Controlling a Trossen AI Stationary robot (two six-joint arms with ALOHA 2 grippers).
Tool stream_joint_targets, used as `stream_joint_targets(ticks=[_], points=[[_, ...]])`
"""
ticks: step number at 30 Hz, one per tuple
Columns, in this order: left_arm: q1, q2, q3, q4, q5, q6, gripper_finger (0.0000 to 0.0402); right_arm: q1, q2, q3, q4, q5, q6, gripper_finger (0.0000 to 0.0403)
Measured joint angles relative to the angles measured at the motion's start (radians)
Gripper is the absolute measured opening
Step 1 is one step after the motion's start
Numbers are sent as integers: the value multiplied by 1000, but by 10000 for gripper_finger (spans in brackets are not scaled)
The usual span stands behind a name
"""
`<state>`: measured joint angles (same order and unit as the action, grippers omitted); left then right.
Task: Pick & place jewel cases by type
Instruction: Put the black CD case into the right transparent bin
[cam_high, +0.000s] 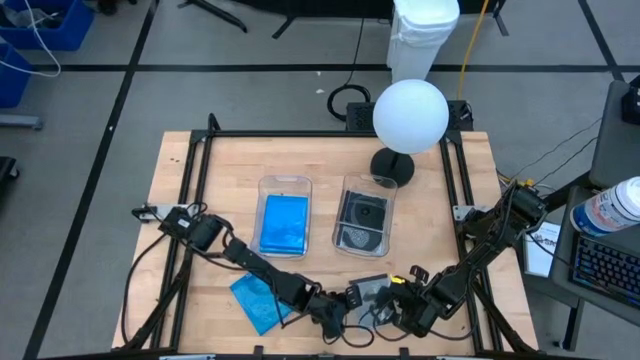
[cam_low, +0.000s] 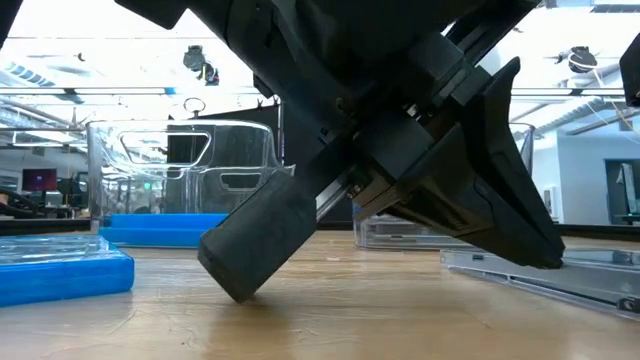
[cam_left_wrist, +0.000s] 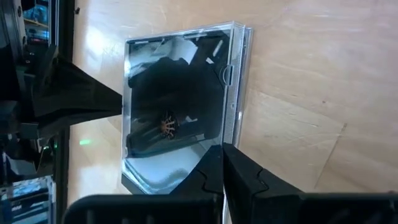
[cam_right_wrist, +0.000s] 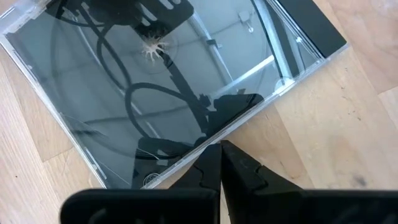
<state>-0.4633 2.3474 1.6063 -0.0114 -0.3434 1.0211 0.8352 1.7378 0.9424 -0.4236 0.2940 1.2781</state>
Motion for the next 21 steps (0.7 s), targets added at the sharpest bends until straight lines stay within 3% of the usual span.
stream_joint_targets(ticks=[14,21], points=[[-12,9,66,-97,-118,50,5,38,1,1,-2,55,-6,9],[-8,9,71,-132,-128,53,39,38,1,1,0,66,-7,3]])
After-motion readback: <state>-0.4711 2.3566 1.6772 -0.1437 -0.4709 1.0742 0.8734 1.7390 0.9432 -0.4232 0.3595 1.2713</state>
